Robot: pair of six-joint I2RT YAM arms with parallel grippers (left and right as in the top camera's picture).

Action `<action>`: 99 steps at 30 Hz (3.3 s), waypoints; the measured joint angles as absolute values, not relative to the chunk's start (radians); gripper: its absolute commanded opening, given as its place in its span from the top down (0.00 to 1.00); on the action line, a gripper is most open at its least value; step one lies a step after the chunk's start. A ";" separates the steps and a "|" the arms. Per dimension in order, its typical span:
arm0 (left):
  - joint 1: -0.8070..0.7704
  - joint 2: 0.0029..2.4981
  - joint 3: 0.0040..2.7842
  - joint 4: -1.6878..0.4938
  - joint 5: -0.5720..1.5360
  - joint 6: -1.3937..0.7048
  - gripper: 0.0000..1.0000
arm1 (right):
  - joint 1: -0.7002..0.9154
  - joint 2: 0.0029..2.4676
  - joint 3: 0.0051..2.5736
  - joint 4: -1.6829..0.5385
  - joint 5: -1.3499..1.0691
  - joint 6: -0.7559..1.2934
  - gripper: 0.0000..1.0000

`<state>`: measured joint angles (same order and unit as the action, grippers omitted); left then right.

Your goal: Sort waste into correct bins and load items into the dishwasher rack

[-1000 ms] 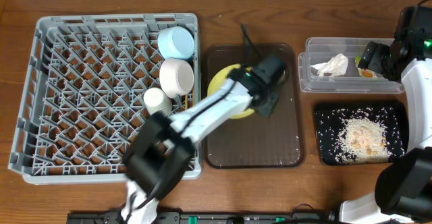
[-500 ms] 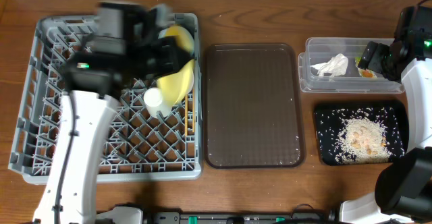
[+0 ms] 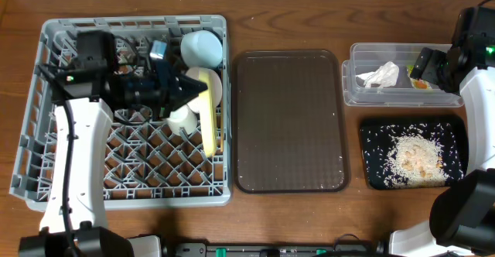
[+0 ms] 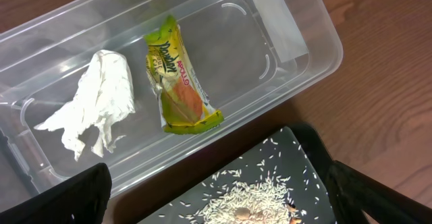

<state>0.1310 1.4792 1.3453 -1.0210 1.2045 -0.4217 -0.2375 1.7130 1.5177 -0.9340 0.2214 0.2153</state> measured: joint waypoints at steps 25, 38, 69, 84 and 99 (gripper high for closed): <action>0.370 1.480 1.103 -0.902 0.991 -0.287 0.45 | -0.237 1.713 1.518 -0.934 0.221 0.215 0.01; 0.648 1.475 1.217 -0.872 0.861 -0.211 0.94 | -0.237 1.713 1.518 -0.934 0.221 0.215 0.01; -0.499 1.460 1.290 -0.867 0.259 -0.213 0.92 | -0.237 1.713 1.518 -0.934 0.221 0.215 0.01; -0.400 1.523 1.291 -1.022 0.020 -0.180 0.74 | -0.237 1.713 1.518 -0.934 0.222 0.215 0.01; -0.336 1.445 1.347 -0.798 -0.051 -0.178 0.30 | -0.237 1.713 1.518 -0.934 0.222 0.215 0.01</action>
<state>-0.3355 1.4448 1.3472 -0.7979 -0.0509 -0.1780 -0.2375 1.7130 1.5177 -0.9337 0.2218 0.2153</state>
